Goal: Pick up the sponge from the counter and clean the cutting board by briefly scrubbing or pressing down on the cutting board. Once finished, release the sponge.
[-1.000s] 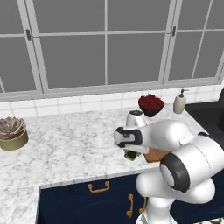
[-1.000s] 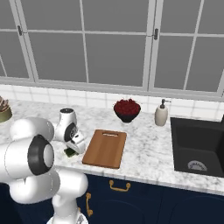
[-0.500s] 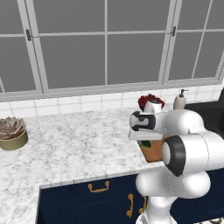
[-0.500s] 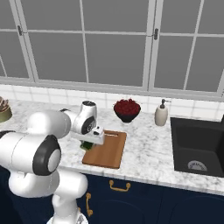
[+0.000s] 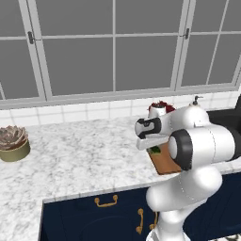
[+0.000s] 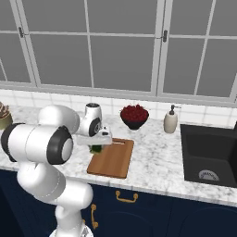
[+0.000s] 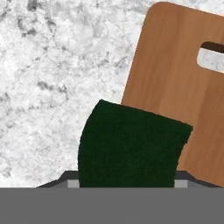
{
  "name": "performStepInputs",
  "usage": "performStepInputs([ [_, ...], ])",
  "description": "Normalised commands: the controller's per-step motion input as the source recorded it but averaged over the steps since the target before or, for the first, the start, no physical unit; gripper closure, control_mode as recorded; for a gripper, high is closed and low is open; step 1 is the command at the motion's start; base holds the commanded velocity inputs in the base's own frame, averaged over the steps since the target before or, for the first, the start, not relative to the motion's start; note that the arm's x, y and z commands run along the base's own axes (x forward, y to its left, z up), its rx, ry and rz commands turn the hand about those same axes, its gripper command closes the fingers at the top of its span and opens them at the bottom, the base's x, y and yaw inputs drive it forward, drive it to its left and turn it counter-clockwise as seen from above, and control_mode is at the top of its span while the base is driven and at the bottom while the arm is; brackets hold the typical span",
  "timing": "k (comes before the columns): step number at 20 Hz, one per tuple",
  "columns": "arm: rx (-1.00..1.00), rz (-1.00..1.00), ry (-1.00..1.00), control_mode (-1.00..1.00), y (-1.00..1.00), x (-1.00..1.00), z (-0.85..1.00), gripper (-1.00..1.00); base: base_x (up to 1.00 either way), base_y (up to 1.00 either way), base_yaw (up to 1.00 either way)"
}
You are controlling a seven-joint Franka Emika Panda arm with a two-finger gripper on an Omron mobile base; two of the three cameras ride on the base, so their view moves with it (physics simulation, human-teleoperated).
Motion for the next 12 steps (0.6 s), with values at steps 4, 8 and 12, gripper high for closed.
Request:
performStepInputs([
  [4, -0.03, 0.0, -0.26, -1.0, -0.03, 0.22, -0.11, 1.0, 0.0, 0.0, 0.0],
  [8, 0.0, -0.03, -0.23, -1.0, 0.0, 0.42, -0.01, 1.0, 0.0, 0.0, 0.0],
  [12, 0.0, 0.0, -0.06, -1.0, -0.05, 0.21, -0.14, 1.0, 0.0, 0.0, 0.0],
])
